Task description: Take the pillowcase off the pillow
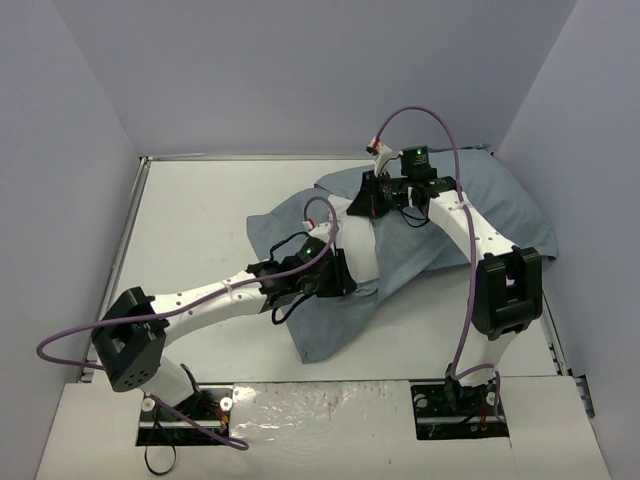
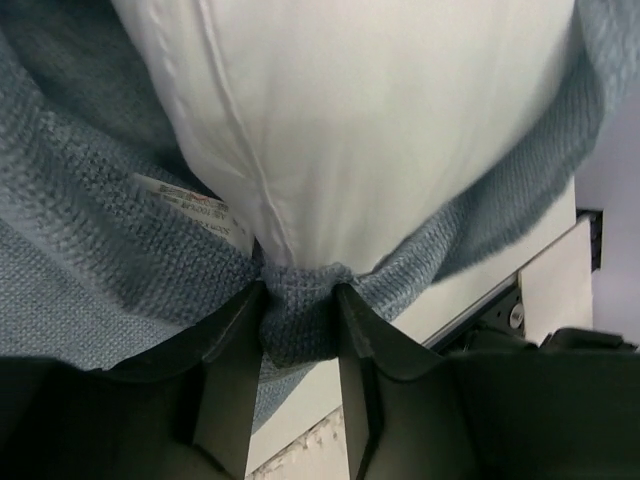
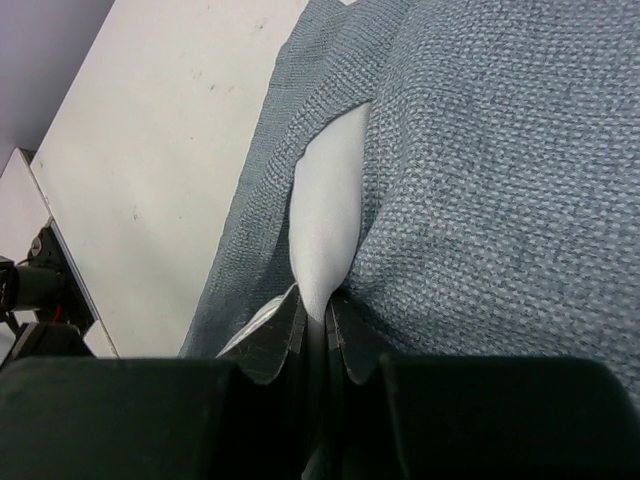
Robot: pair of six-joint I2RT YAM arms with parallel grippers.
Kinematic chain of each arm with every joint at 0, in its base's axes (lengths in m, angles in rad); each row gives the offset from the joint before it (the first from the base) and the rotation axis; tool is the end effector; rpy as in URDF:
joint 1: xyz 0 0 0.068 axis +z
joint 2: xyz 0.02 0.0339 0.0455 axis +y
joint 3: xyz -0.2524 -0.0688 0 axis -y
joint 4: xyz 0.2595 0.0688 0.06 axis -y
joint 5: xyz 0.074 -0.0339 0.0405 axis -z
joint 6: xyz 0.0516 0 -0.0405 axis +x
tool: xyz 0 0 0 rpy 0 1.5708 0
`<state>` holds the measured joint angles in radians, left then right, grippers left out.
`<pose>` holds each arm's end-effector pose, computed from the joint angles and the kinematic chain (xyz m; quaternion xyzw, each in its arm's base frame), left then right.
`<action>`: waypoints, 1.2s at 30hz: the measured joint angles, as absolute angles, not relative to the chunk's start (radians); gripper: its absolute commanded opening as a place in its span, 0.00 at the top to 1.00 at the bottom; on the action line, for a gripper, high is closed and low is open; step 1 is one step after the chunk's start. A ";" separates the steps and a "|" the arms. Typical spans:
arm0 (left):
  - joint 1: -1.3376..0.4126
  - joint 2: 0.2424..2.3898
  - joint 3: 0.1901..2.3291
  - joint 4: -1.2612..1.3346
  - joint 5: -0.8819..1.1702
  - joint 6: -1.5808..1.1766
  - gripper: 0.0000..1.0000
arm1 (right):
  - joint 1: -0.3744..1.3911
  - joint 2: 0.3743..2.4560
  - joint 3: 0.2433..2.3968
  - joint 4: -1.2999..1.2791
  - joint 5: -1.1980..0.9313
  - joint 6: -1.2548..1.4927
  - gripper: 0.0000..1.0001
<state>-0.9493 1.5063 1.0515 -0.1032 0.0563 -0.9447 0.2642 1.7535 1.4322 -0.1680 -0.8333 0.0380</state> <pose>0.2129 -0.3023 0.2388 0.0157 0.8741 -0.4079 0.2632 0.4022 0.1484 0.2856 -0.2955 0.7555 0.4139 0.4131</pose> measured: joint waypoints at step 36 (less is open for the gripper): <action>-0.724 1.258 1.048 -0.230 0.070 -0.746 0.26 | 0.282 1.601 1.308 -0.222 -0.867 -0.152 1.00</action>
<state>-0.7238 1.2575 1.0485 -0.2298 0.0696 -0.7464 0.2817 1.6009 1.3079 -0.2222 -0.8669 -0.1520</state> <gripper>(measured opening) 0.735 0.043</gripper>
